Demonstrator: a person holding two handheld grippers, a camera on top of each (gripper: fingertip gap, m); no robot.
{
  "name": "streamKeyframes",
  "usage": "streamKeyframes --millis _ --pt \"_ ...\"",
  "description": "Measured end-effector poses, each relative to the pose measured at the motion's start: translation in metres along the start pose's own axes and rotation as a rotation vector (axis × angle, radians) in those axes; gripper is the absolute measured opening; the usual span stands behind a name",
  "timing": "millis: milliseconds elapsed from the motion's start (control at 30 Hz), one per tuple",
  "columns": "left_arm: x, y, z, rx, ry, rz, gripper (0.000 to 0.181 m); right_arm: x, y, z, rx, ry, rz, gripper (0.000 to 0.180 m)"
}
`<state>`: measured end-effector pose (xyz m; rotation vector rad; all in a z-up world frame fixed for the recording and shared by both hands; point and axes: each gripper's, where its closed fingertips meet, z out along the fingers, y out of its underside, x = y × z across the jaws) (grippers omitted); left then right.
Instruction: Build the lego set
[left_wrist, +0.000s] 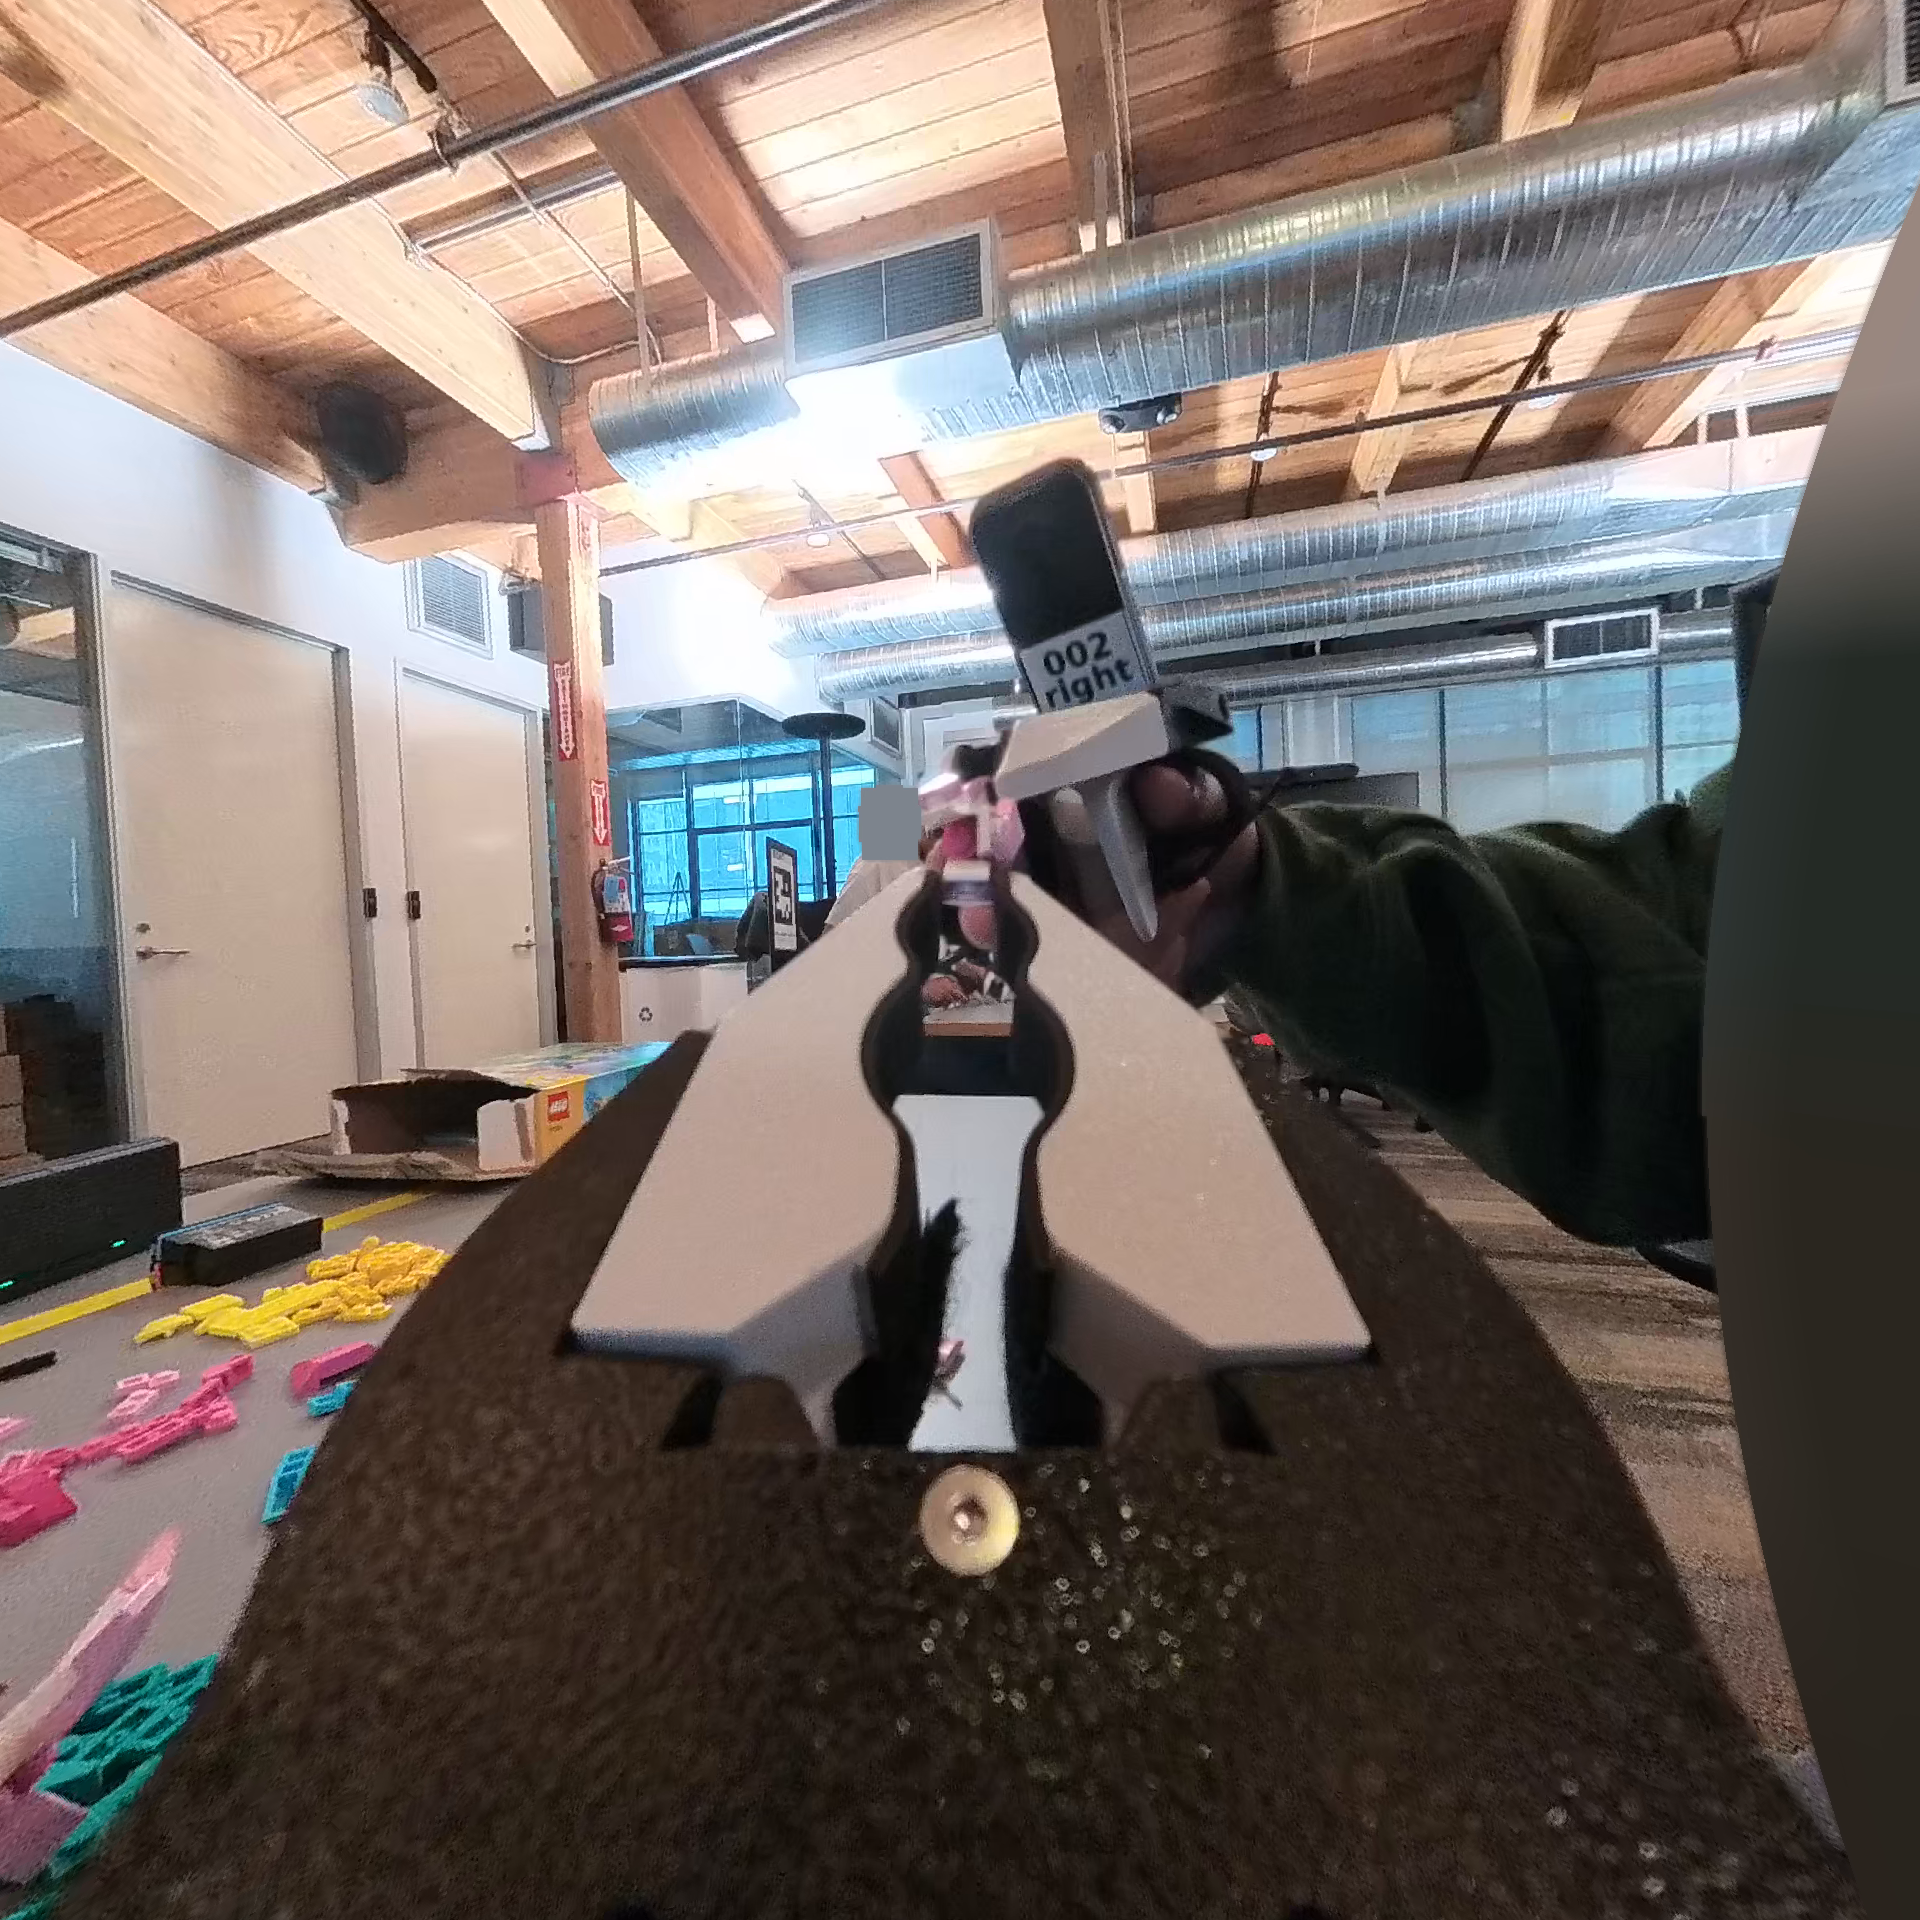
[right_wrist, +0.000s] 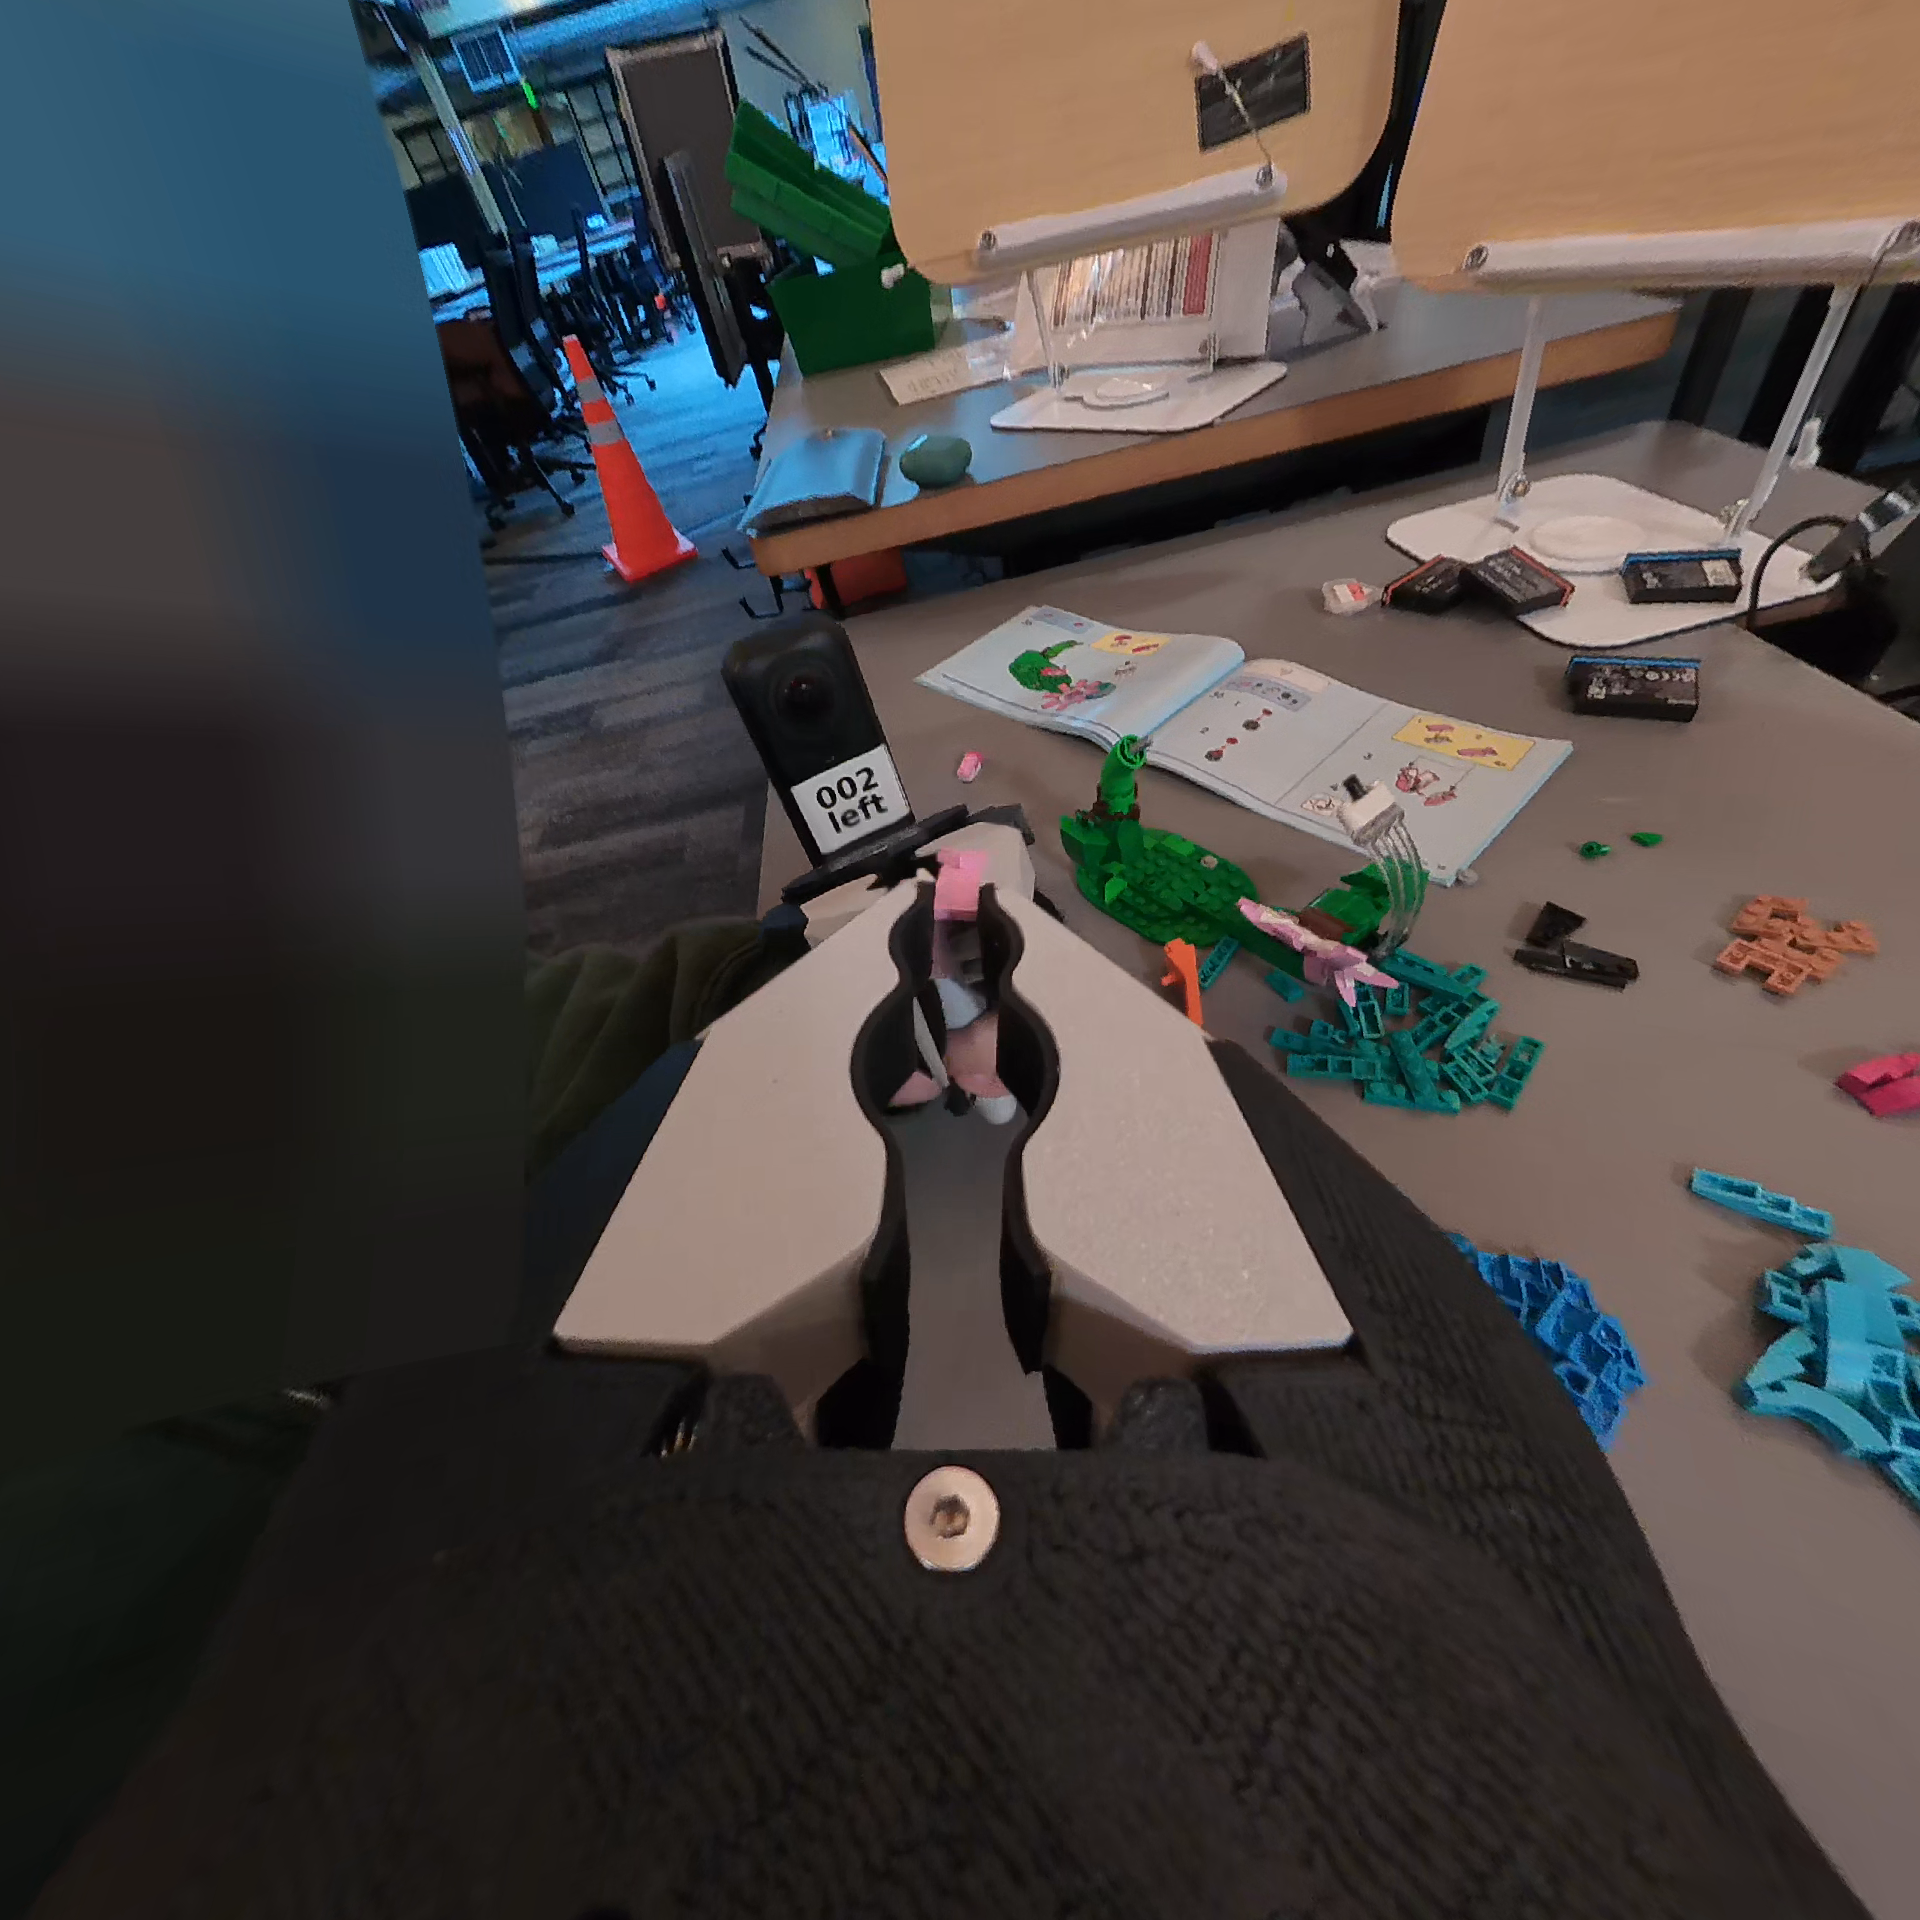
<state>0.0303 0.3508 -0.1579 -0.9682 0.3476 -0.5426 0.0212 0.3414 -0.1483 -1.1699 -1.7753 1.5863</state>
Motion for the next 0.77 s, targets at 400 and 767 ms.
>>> streamKeyframes --millis 400,767 --pt "0.000 0.000 0.000 0.003 0.005 -0.001 0.007 0.001 0.001 -0.002 0.059 0.000 -0.039 0.008" --pt "-0.003 -0.001 -0.001 0.006 -0.019 0.010 0.007 0.011 -0.004 -0.015 0.128 0.070 -0.066 0.012"
